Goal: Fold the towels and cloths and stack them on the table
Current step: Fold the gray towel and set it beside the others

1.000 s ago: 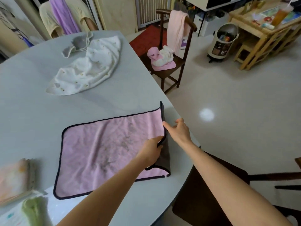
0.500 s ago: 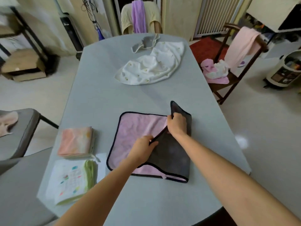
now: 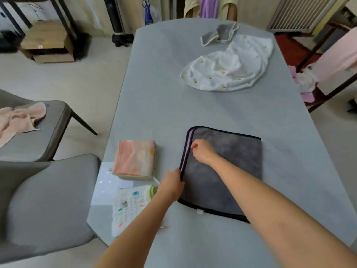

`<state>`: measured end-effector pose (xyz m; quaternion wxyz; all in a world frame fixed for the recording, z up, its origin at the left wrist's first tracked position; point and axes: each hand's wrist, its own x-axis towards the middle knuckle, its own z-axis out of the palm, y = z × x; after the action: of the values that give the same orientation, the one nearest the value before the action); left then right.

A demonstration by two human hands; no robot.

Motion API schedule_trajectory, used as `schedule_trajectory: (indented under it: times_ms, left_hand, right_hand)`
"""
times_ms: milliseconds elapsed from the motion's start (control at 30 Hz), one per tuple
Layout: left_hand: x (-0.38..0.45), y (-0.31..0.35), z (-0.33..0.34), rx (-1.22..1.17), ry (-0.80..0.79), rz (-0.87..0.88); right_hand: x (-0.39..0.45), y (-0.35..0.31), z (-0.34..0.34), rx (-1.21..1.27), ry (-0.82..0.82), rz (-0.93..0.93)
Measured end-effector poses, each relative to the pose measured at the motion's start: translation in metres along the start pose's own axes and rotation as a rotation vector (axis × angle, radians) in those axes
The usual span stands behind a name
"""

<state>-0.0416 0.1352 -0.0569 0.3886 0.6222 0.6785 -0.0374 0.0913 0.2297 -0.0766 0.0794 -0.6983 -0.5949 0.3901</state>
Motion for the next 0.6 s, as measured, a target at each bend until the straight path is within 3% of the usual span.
schedule_trajectory:
  times_ms: [200, 333, 600]
  left_hand:
    - [0.014, -0.018, 0.002, 0.024, -0.017, 0.0]
    - [0.017, -0.022, 0.002, 0.071, -0.007, -0.013]
    - [0.018, -0.033, 0.01, 0.127, -0.014, -0.002]
  right_hand:
    - [0.023, -0.003, -0.002, -0.638, 0.056, -0.354]
    - [0.052, -0.017, -0.008, -1.047, -0.032, -0.584]
    - [0.065, -0.022, -0.01, -1.351, -0.263, -0.867]
